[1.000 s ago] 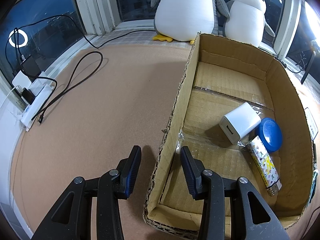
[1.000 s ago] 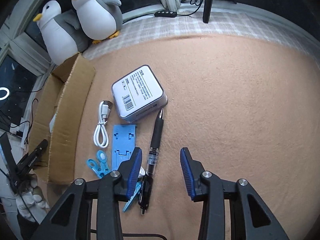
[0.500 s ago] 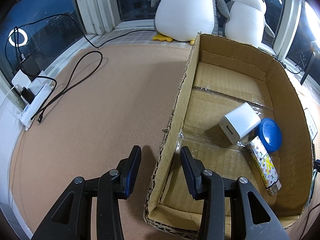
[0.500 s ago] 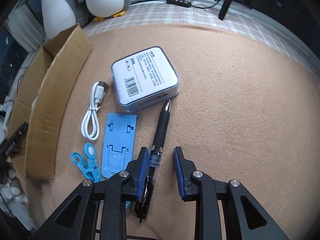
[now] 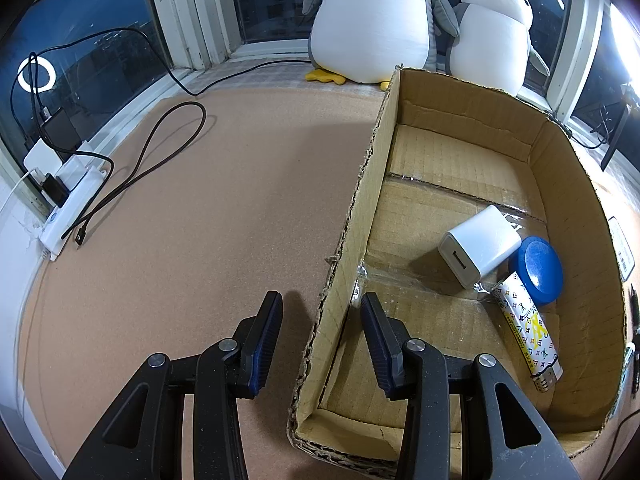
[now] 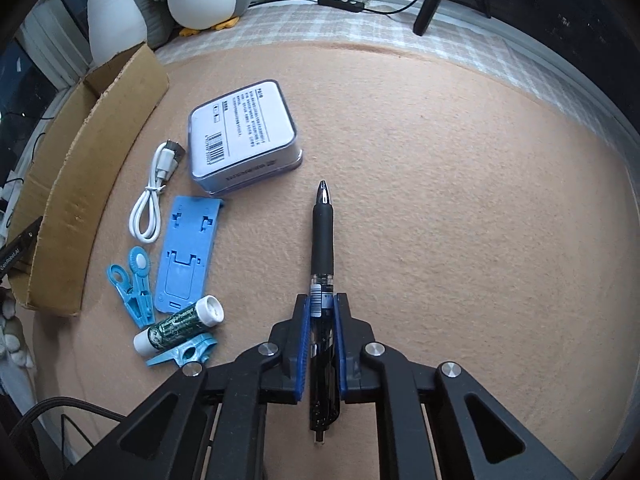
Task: Organize rigid objects
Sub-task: 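Carry the black pen into the box and open the right tool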
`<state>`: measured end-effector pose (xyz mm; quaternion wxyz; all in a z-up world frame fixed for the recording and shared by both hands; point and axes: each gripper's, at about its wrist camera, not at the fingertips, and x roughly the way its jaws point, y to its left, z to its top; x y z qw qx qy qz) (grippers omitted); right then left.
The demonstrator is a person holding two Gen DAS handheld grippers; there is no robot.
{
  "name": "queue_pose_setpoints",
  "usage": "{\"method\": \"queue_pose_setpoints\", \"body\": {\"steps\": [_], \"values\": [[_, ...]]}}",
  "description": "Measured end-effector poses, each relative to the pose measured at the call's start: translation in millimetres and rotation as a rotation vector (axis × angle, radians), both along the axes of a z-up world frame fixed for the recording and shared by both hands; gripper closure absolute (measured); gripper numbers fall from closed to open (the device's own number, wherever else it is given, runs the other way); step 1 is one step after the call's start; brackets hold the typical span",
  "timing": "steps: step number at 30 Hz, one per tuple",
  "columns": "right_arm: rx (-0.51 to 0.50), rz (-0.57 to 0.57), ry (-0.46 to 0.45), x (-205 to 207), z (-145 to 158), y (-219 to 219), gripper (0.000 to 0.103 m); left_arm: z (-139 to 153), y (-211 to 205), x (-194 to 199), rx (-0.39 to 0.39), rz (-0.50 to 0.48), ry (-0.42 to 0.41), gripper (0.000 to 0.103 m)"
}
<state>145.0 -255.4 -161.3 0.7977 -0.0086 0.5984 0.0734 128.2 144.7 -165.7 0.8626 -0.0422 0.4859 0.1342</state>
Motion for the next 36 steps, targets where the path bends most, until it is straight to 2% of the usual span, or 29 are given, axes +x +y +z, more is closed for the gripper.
{"method": "queue_pose_setpoints", "body": {"steps": [9,17,26,36], "values": [[0.072,-0.041,-0.030,-1.0,7.2,-2.2,0.093,0.1,0.1,-0.4,-0.001,0.000,0.000,0.059],[0.140,-0.028,-0.090,-9.4,43.2,9.5,0.093,-0.1,0.2,-1.0,0.002,0.000,-0.001,0.059],[0.230,0.091,-0.148,-9.6,87.4,67.6,0.093,-0.1,0.2,-1.1,0.001,0.000,-0.002,0.059],[0.312,0.217,-0.141,0.1,95.2,149.7,0.093,-0.6,0.4,-0.8,0.000,0.002,-0.003,0.059]]}}
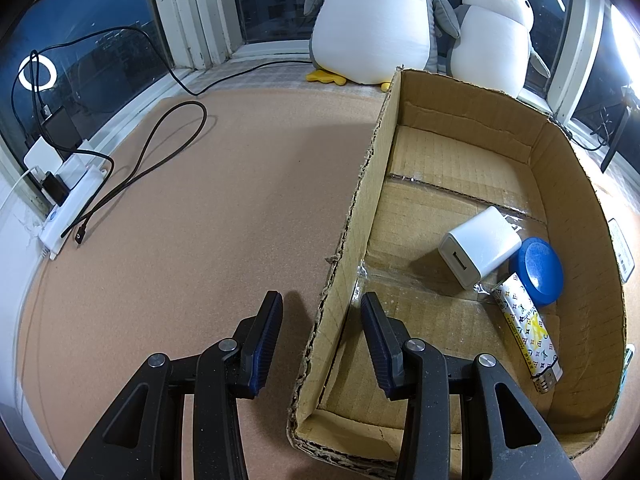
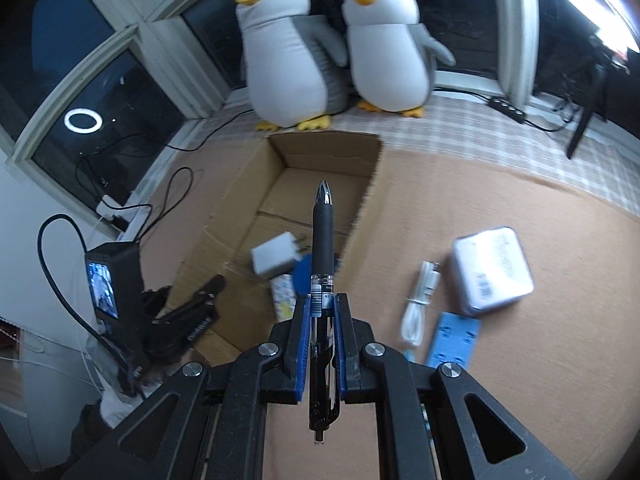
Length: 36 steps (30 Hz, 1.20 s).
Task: Organize rigid objects
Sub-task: 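Carry the black pen into the box and open the right tool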
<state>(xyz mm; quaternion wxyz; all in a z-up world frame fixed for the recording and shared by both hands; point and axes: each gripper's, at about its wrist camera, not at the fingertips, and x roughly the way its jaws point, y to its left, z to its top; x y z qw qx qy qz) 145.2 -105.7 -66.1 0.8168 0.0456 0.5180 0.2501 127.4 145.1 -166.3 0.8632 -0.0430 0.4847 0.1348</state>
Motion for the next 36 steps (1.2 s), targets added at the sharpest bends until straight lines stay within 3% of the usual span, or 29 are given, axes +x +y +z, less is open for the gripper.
{"method": "queue_pose_setpoints", "body": {"steps": [12,29,30,31,32,33,36], "values": [[0.008,0.074,0.060,14.6,-29.2,59.7,0.093,-0.1,0.0,-0.1,-0.001,-0.001,0.000,0.059],[-0.036,0.096,0.079,19.8,-57.0,85.0,0.091,-0.9,-1.6,-0.1,0.006,0.002,-0.002,0.059],[-0.039,0.093,0.073,20.0,-57.1,85.1,0.087,-0.8,-1.7,-0.1,0.006,0.002,-0.003,0.059],[-0.041,0.089,0.068,20.5,-56.6,84.3,0.071,-0.9,-1.7,0.0,0.006,0.002,-0.002,0.059],[-0.038,0.082,0.063,20.8,-55.8,82.3,0.047,-0.9,-2.0,0.3,0.007,0.002,-0.003,0.059],[-0.032,0.073,0.054,20.9,-54.3,80.1,0.038,-1.0,-2.2,0.4,0.007,0.002,-0.003,0.059],[-0.005,0.057,0.045,22.4,-50.5,72.1,0.036,-1.3,-1.8,0.3,0.009,0.002,-0.004,0.059]]}}
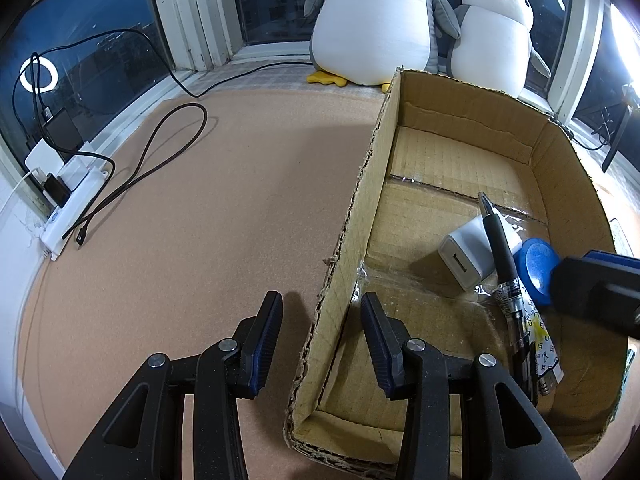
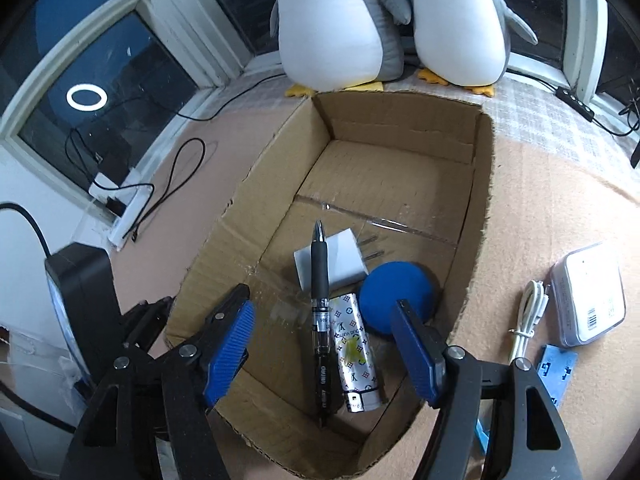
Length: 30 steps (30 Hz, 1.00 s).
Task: Organize rigid objects
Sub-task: 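Carry the black pen into the box and open the right tool, then move the right tool to the white square power bank box and grip it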
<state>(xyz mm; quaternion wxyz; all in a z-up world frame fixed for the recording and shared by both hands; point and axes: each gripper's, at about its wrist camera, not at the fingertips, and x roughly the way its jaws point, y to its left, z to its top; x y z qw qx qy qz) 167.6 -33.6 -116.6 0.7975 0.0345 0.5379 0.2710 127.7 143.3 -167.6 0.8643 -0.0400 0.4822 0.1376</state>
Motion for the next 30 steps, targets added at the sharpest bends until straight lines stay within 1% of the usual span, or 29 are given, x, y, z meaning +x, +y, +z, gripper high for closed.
{"method": "queue_pose_setpoints", "body": {"steps": [8,13,15,16,18,21,24,30], "values": [[0.015,-0.020,-0.003,-1.6,8.7,-16.0,0.036,0.2,1.1,0.1,0.000,-0.001,0.001,0.059],[0.055,-0.011,0.003,-7.2,16.4,-34.8,0.036,0.3,1.7,-0.3,0.001,-0.003,0.001,0.059],[0.031,-0.023,-0.016,-10.8,21.3,-43.0,0.036,-0.1,1.8,-0.3,0.001,-0.002,0.000,0.059],[0.045,-0.019,-0.017,-11.8,23.6,-47.8,0.036,-0.4,1.8,-0.3,0.002,-0.002,0.000,0.059],[0.110,-0.009,0.004,-13.3,27.8,-60.9,0.036,-0.4,1.8,-0.3,0.002,-0.002,0.000,0.059],[0.124,-0.036,-0.014,-16.7,36.1,-81.5,0.036,-0.3,1.7,-0.6,0.001,-0.003,0.000,0.059],[0.116,-0.071,-0.021,-15.1,39.7,-102.0,0.036,-0.1,1.8,-0.6,0.005,-0.004,0.000,0.059],[0.044,-0.171,-0.036,-5.7,30.7,-150.2,0.036,0.0,1.4,-0.7,0.008,-0.004,0.001,0.059]]}}
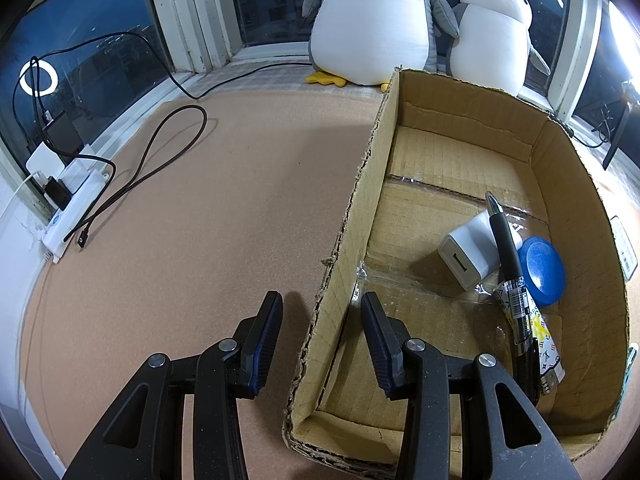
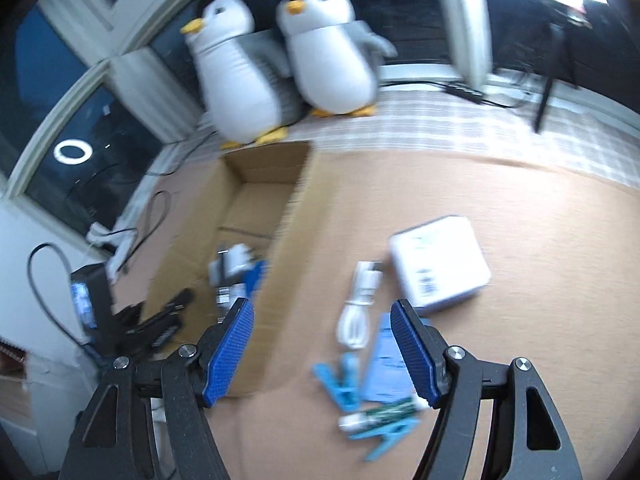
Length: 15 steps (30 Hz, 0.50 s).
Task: Organize rigid objects
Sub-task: 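Move the right tool to the white square power bank box and grip it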
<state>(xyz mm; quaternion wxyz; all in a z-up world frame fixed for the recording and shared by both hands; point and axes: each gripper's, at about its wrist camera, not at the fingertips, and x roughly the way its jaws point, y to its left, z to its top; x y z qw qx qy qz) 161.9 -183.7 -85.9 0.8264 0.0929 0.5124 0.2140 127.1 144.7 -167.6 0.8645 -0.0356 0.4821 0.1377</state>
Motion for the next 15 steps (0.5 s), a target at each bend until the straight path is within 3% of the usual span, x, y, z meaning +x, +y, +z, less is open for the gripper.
{"method": "queue_pose_setpoints", "body": {"steps": [7,15], "values": [[-0.093,-0.086,-0.053,17.2,-16.9,-38.5,0.036,0.6,-2.2,0.6,0.007,-0.001,0.003,0.059],[-0.146,-0.066,0.032,48.0,-42.5,-47.1,0.034,0.9,-4.1,-0.4,0.013,-0.001,0.003,0.059]]}}
